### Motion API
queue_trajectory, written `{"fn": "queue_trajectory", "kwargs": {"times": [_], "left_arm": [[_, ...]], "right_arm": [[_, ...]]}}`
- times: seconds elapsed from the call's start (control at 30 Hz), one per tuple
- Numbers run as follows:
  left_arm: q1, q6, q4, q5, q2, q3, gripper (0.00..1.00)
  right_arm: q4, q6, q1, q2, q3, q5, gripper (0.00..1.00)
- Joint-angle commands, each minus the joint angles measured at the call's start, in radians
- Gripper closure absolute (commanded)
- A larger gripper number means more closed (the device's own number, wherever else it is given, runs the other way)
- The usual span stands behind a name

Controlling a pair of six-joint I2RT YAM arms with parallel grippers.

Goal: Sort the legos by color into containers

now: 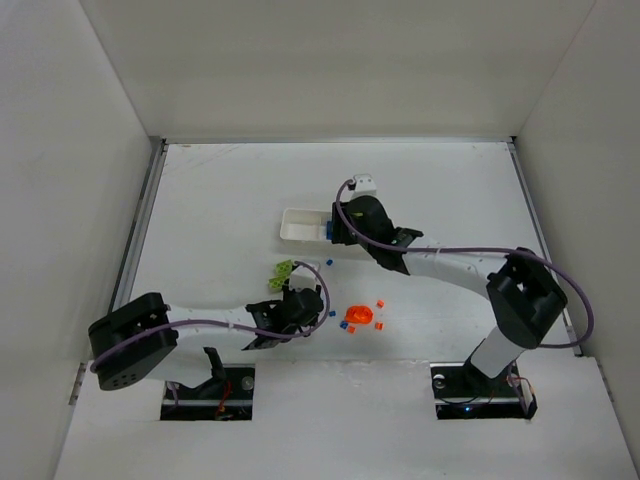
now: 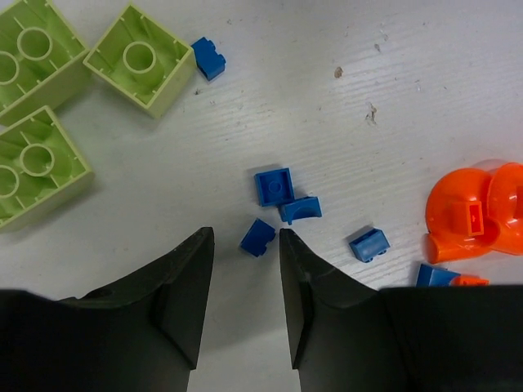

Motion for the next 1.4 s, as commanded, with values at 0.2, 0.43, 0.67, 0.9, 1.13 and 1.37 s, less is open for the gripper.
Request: {"fn": "queue_trajectory", "kwargs": {"times": [0.2,0.43,0.67,0.9,1.13,1.37], "left_arm": [[-0.011,0.023,-0.035,0.027,0.064,0.056,0.84],[-0.038,0.025,-0.133,-0.016,-0.056,0.069,0.92],[0.055,0.040,-0.124,0.011,-0.130,0.199,0.92],[0.213,0.126,0.020,0.109,0.135,0.449,0.92],[0.345,0.142,0.019,0.166,0.429,0.681,0.90],[0.368,0.145,0.009,0.155,0.533,0.754,0.68]], "right_arm": [[0.091,0.035,0.015,-0.164,-0.142,0.004,0.44],[0.091,0.070,-0.002,-0.334,-0.302,0.010,0.44],[0.076,0.174,-0.001,-0.491,-0.495,0.055,0.46],[-0.027,0.242,0.062,-0.566,-0.575,0.069,0.56],[-0.231,0.372,0.183,-0.609,-0.569,0.159,0.47],[-0.286,0.434,0.194,-0.511,-0.561,0.181,0.47]]}}
